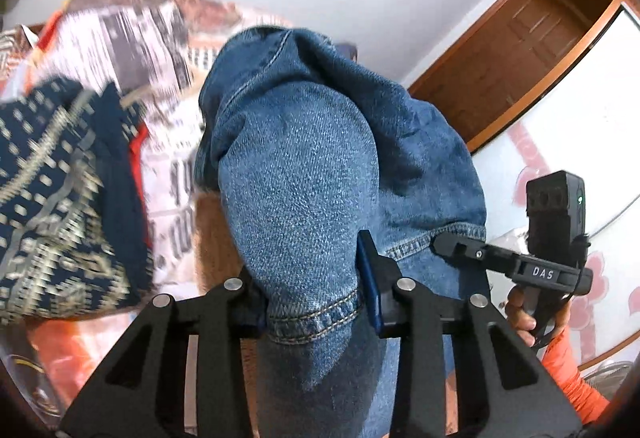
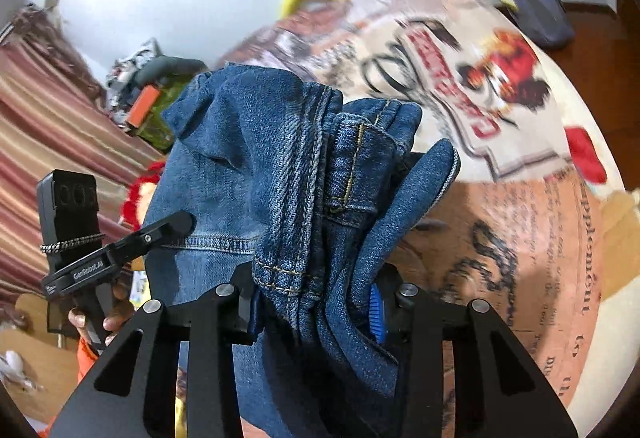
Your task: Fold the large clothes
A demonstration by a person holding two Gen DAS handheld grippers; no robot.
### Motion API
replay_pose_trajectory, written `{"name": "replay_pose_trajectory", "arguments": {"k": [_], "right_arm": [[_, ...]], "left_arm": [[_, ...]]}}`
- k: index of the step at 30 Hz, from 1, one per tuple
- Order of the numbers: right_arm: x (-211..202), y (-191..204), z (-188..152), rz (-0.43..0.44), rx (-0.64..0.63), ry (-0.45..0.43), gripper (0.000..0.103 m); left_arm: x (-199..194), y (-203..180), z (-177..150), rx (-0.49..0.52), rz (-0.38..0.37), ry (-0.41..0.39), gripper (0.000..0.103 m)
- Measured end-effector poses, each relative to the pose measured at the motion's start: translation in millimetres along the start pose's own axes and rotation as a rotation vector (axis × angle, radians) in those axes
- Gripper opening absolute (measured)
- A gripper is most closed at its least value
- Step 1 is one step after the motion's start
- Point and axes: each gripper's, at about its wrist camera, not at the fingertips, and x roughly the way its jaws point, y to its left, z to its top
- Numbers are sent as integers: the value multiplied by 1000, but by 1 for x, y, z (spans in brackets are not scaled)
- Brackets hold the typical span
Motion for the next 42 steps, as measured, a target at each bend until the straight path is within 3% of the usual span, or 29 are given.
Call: {"name": "replay_pose_trajectory", "arguments": {"k": [9, 12, 17, 25, 30, 34, 38, 42], "right_arm": [[7, 76, 22, 96, -89, -71, 36], [28, 98, 34, 126, -110, -67, 36], [78, 127, 51, 164, -129, -32, 36], [173, 148, 69, 212, -84, 56, 36], [233, 134, 63, 140, -40, 97, 37], [253, 118, 61, 108, -38, 128, 42], [245, 123, 57, 73, -76, 130, 48], [232, 131, 44, -28, -156, 98, 52]], "left_arm": [[-98, 23, 36, 49, 66, -141, 35], [-123, 41, 44, 65, 115, -175, 35], [-139, 94, 58, 5, 173, -207, 35], [-126, 188, 63, -113, 256, -203, 35], [-87, 233, 56, -124, 342, -154, 36], [-70, 247, 46, -103, 414, -147, 45], [-71, 233, 39, -57, 479, -161, 49], [-76, 217, 26, -16, 552, -137, 59]]}}
